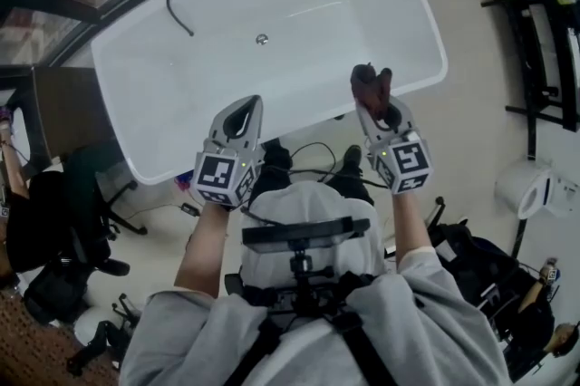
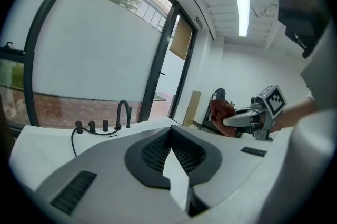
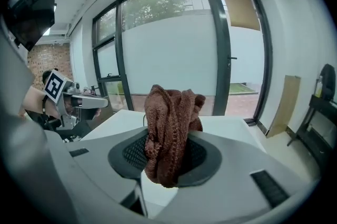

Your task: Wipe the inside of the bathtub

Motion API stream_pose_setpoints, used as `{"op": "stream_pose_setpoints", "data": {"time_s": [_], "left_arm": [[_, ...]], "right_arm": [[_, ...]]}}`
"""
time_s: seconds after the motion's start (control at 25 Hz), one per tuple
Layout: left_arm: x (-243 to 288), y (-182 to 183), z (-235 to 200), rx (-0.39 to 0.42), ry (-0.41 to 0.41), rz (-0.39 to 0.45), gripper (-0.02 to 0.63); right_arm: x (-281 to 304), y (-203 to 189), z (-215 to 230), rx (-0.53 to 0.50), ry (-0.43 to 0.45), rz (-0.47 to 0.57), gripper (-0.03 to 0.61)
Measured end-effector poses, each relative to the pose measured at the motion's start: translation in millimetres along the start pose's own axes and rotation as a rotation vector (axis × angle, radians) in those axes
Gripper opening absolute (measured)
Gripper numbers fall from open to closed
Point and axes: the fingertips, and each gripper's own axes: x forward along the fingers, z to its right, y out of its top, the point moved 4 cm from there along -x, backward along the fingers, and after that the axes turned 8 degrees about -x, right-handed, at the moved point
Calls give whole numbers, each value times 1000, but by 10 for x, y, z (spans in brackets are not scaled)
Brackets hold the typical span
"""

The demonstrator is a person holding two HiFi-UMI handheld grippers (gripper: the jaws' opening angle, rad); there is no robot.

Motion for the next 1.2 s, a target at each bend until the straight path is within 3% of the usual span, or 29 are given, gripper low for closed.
{"op": "stream_pose_setpoints", "data": {"time_s": [0.36, 0.48, 0.84, 1.04, 1.2], "left_arm": [[136, -150, 708, -27, 150, 58, 8], [146, -196, 1003, -1, 181, 64, 8], [-81, -318, 1820, -36, 373, 144, 8], [-326, -382, 1904, -17, 395, 127, 8], [-311, -346, 1893, 0, 360, 121, 8]], "right_arm": [[-457, -552, 900, 101, -2, 1, 127], [-652, -686, 1063, 99, 9, 20, 127], [-1188, -913, 1552, 72, 123, 79, 127], [-1385, -854, 1548, 51, 131, 87, 127], [-1490, -778, 1489, 30, 103, 112, 127]]}}
